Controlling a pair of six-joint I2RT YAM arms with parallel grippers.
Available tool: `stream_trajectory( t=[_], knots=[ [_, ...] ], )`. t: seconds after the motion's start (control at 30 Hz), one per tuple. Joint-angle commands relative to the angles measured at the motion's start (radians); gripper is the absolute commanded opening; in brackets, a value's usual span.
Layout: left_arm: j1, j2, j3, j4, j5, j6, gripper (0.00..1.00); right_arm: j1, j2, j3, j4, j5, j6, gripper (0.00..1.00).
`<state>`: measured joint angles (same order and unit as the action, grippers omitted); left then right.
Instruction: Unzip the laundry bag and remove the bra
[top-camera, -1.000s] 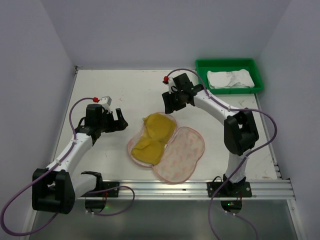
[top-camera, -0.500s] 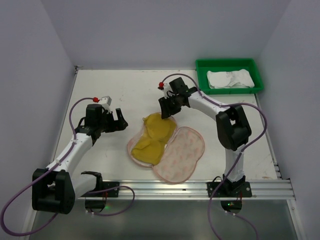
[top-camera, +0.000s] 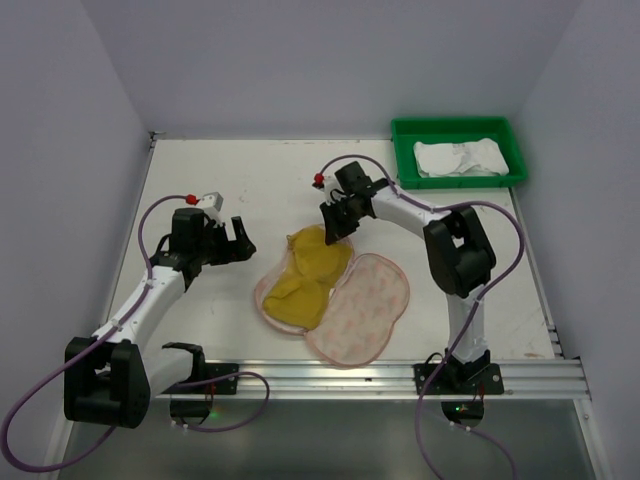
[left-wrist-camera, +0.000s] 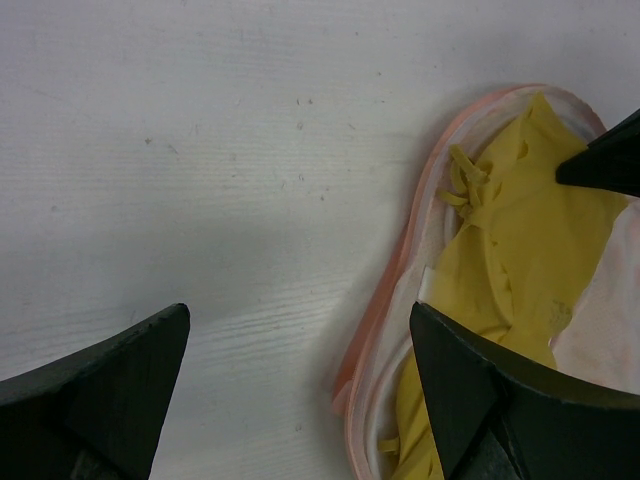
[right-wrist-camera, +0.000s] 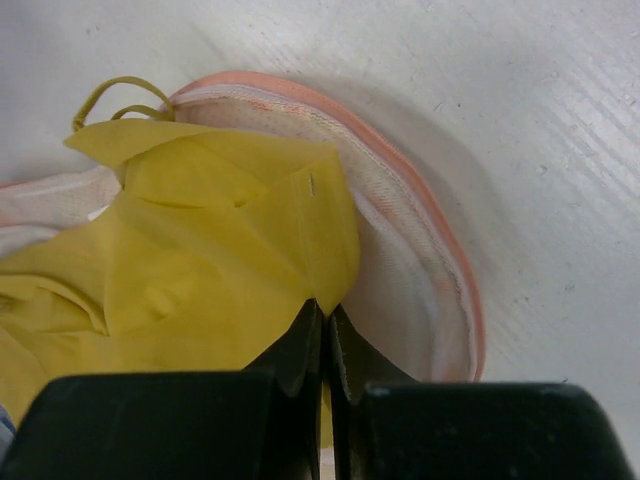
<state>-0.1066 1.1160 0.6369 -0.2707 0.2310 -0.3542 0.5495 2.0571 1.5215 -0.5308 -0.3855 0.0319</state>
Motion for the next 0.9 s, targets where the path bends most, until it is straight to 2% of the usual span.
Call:
stream_trajectory(
  t=[0.0,0.27,0.43,0.7,0.87],
  knots=[
    [0.007,-0.016,0.006,0.031,-0.004,0.026,0.95,0.003,-0.103,0.011,-0.018,-0.052,-0.018,0.0],
    [0.007,-0.015,0.007,0.027,-0.016,0.027,0.95,-0.003,-0.383,0.144,-0.125,0.048,-0.023,0.0],
    [0.007,-0.004,0.009,0.022,-0.019,0.029,0.95,-0.034,-0.457,0.347,-0.173,0.241,-0.064,0.0],
    [0.007,0.002,0.012,0.022,-0.021,0.031,0.94,-0.223,-0.371,0.734,-0.198,0.468,-0.049,0.0],
    [0.007,0.007,0.01,0.018,-0.019,0.032,0.94,-0.393,-0.258,0.858,-0.132,0.547,0.028,0.0]
  ],
)
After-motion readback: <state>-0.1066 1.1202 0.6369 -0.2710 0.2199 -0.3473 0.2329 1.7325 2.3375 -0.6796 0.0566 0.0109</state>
